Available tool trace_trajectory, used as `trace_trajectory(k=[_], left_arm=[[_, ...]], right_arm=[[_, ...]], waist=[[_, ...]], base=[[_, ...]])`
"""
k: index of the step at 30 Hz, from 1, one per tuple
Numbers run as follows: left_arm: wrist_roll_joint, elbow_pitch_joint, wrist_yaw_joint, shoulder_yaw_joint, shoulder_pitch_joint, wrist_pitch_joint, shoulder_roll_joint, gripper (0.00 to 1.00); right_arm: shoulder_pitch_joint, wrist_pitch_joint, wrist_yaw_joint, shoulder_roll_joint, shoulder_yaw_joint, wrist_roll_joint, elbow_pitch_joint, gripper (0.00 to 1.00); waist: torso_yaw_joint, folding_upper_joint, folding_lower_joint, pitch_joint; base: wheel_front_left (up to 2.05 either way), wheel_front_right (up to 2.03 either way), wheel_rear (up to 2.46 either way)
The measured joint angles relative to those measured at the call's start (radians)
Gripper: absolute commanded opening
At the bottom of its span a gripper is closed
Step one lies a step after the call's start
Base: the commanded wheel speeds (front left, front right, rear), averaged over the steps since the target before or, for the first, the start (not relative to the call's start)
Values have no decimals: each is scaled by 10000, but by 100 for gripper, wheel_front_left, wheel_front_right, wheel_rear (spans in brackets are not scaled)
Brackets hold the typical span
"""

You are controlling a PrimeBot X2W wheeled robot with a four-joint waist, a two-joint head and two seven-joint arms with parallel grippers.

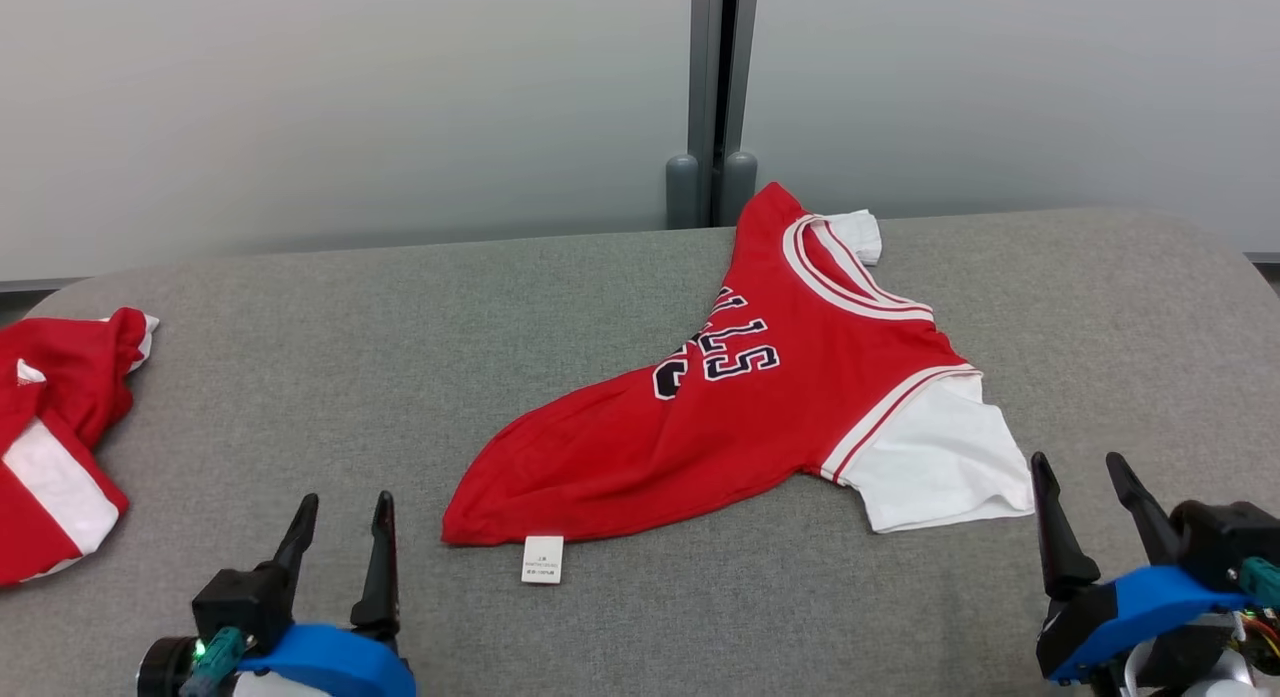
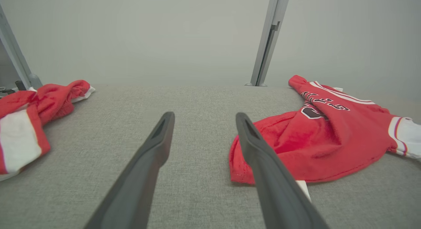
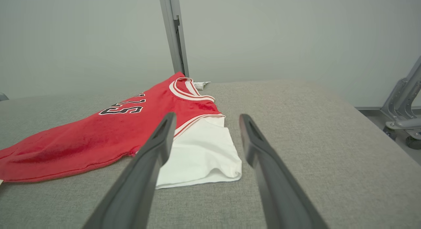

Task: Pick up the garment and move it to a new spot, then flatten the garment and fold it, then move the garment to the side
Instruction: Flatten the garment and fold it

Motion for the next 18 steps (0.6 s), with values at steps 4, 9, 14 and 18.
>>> trace_trajectory(k=[4,9,14,18], left_arm=[[-92,391,-173,-389,-405,752,-82,100],[-209,1298,-332,-849,-1117,1570,-230,100],[-370,2341,-372,-974,-1690,1962,-303,100],[-428,3014,-163,-899,-2102,1988,-328,100]], right_arm=[[-385,1170,0,10,-228,-178,426,100],[-1193,2036,-2,2,-334,-345,1227,100],[-2002,2215,-2,-67,-295,-445,2153,100],[-2576,2192,-2,-115,-255,-631,2920,100]], waist=[[-61,0,1,208],[-163,0,3,579],[-310,0,2,962],[-404,0,3,1222]], base=[[0,0,0],[0,0,0],[0,0,0],[0,0,0]])
